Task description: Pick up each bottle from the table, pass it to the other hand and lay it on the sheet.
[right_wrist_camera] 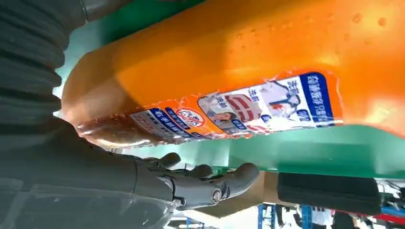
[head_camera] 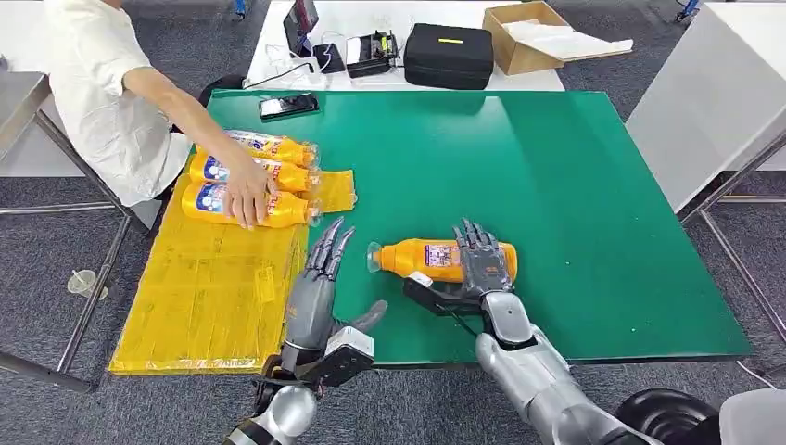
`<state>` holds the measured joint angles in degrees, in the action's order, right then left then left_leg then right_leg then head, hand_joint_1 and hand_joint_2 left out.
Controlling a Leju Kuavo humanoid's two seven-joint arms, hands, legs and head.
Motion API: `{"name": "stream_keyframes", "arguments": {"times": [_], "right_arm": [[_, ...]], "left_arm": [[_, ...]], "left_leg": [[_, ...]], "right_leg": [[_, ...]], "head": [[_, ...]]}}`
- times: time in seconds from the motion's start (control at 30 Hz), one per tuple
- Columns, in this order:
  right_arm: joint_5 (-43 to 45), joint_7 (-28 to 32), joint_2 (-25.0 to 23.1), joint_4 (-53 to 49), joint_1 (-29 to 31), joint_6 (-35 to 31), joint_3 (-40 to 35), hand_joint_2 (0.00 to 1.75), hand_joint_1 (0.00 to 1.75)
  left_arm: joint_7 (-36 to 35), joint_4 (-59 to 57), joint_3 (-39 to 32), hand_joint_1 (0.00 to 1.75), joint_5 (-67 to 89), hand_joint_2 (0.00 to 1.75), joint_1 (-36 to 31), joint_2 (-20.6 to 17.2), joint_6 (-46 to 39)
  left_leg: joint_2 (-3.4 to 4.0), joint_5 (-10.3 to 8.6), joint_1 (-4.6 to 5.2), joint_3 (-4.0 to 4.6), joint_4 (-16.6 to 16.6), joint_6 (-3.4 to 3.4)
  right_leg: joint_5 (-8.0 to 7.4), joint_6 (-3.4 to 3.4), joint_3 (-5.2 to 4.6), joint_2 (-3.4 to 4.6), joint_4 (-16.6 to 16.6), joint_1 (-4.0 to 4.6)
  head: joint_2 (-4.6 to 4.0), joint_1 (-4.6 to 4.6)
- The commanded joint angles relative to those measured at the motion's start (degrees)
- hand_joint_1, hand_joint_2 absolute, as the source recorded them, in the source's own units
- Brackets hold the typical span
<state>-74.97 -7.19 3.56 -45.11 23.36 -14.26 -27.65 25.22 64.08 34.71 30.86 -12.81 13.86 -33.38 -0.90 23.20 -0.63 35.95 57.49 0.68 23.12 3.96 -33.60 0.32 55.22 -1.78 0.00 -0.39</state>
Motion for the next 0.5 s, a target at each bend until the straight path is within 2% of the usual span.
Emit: {"name": "stream_keyframes", "arguments": {"times": [0.03,0.2,0.5], "right_arm": [[0.13,-3.19,1.49,-1.75,-0.37,5.61,-2.56,1.75,0.0],[1.61,-4.39,0.94,5.14,1.62,8.06,-1.68,1.75,0.0],[1.78,-4.91,0.97,5.95,1.72,7.98,-1.2,1.75,0.0]], "left_arm": [[-0.44,-1.15,-1.84,0.0,0.47,1.75,-0.06,-0.28,0.28],[-0.01,-2.5,-1.48,0.0,0.09,1.75,-0.6,-0.24,-0.12],[0.13,-2.64,-1.26,0.0,0.06,1.75,-0.66,-0.32,-0.1]], "left_leg": [[0.08,0.12,-0.02,-0.2,0.03,0.0],[0.03,0.04,-0.02,-0.12,-0.02,0.0],[0.02,0.05,-0.05,-0.28,-0.02,0.0]], "right_leg": [[0.11,-0.24,0.21,-0.03,0.01,0.07],[0.04,-0.15,0.15,-0.04,-0.04,0.06],[0.06,-0.24,0.32,-0.09,-0.07,0.09]], "head": [[0.0,0.0],[0.0,0.02],[0.0,0.0]]}}
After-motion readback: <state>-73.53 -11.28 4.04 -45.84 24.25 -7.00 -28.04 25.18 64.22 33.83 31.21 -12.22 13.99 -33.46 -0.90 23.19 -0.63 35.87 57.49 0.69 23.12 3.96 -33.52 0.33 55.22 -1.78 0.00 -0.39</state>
